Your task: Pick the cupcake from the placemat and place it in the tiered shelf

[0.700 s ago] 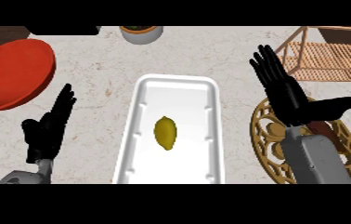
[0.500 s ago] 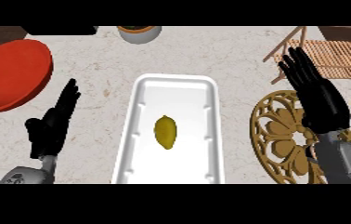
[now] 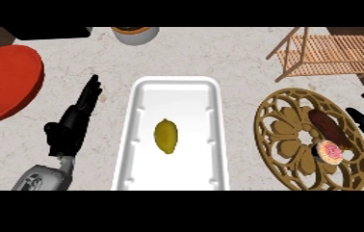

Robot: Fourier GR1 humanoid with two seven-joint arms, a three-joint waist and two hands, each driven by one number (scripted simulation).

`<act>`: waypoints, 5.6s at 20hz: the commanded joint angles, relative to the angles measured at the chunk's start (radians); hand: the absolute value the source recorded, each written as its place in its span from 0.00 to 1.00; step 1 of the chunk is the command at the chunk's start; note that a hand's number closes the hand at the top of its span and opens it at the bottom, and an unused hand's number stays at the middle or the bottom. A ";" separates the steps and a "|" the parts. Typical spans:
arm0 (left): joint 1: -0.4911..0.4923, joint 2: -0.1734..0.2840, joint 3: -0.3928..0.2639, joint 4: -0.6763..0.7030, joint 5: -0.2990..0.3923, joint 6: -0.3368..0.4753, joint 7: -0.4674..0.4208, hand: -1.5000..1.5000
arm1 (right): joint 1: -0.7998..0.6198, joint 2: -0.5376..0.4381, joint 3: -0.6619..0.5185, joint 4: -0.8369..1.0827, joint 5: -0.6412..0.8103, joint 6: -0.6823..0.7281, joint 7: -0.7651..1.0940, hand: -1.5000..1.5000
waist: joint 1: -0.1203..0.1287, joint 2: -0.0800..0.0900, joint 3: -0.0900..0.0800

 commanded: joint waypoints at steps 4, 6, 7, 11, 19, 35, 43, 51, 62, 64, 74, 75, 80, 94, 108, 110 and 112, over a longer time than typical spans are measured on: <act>-0.031 -0.049 -0.053 -0.028 -0.039 0.006 0.054 0.50 | 0.085 0.032 -0.223 0.225 -0.088 0.034 -0.370 0.00 | 0.044 -0.009 0.001; -0.079 -0.054 -0.023 0.041 -0.039 -0.023 0.041 0.50 | 0.113 -0.023 -0.242 0.232 -0.144 0.198 -0.386 0.00 | 0.043 -0.009 0.000; -0.025 -0.043 -0.039 -0.024 -0.044 -0.034 0.039 0.50 | 0.076 -0.048 -0.223 0.294 -0.131 0.254 -0.393 0.00 | 0.057 -0.009 0.000; -0.021 -0.079 -0.047 0.020 -0.058 -0.017 0.014 0.50 | 0.132 -0.160 -0.121 0.197 -0.021 0.335 -0.303 0.00 | 0.056 -0.009 -0.002; -0.088 -0.090 -0.016 0.051 -0.066 -0.044 0.051 0.50 | 0.176 -0.310 -0.097 -0.072 0.008 0.375 -0.047 0.00 | 0.048 -0.010 -0.003; -0.003 -0.124 0.008 0.073 -0.115 -0.063 -0.028 0.50 | 0.341 -0.363 -0.011 -0.570 0.269 0.416 0.333 0.00 | 0.051 -0.010 -0.002; 0.002 -0.152 0.032 0.009 -0.158 -0.094 0.028 0.50 | 0.323 -0.258 -0.116 -0.735 0.260 0.527 0.474 0.00 | 0.056 -0.010 -0.002; -0.069 -0.158 0.116 0.087 -0.178 -0.155 0.018 0.50 | 0.338 -0.087 -0.103 -0.858 0.376 0.556 0.554 0.00 | 0.053 -0.010 -0.002; -0.072 -0.205 0.169 0.100 -0.219 -0.183 -0.004 0.50 | 0.291 0.050 -0.012 -0.745 0.647 0.570 0.440 0.00 | 0.055 -0.008 -0.001; -0.045 -0.243 0.131 0.044 -0.257 -0.157 0.049 0.50 | 0.285 0.074 -0.018 -0.785 0.644 0.600 0.504 0.00 | 0.055 -0.009 -0.001; -0.074 -0.267 0.179 0.096 -0.281 -0.204 0.038 0.50 | 0.232 0.086 -0.054 -0.668 0.762 0.633 0.395 0.00 | 0.055 -0.009 -0.002; -0.085 -0.246 0.196 0.083 -0.264 -0.236 0.051 0.50 | 0.278 0.098 -0.055 -0.686 0.781 0.633 0.364 0.00 | 0.053 -0.009 -0.001; -0.022 -0.269 0.167 -0.016 -0.290 -0.234 0.102 0.50 | 0.302 0.145 -0.032 -0.738 0.836 0.641 0.380 0.00 | 0.055 -0.010 -0.001; 0.010 -0.276 0.229 0.000 -0.304 -0.268 0.041 0.50 | 0.255 0.231 0.047 -0.538 1.036 0.489 0.253 0.00 | 0.057 -0.009 -0.001; -0.027 -0.279 0.259 -0.012 -0.315 -0.294 0.086 0.50 | 0.277 0.166 0.069 -0.440 1.124 0.510 0.115 1.00 | 0.058 -0.010 -0.001; -0.062 -0.275 0.282 0.043 -0.304 -0.310 0.063 0.50 | 0.237 0.143 0.051 -0.422 1.128 0.500 0.082 1.00 | 0.056 -0.009 -0.002; -0.028 -0.291 0.249 0.012 -0.325 -0.308 0.061 0.50 | 0.252 0.176 0.088 -0.435 1.173 0.455 0.083 1.00 | 0.056 -0.009 -0.002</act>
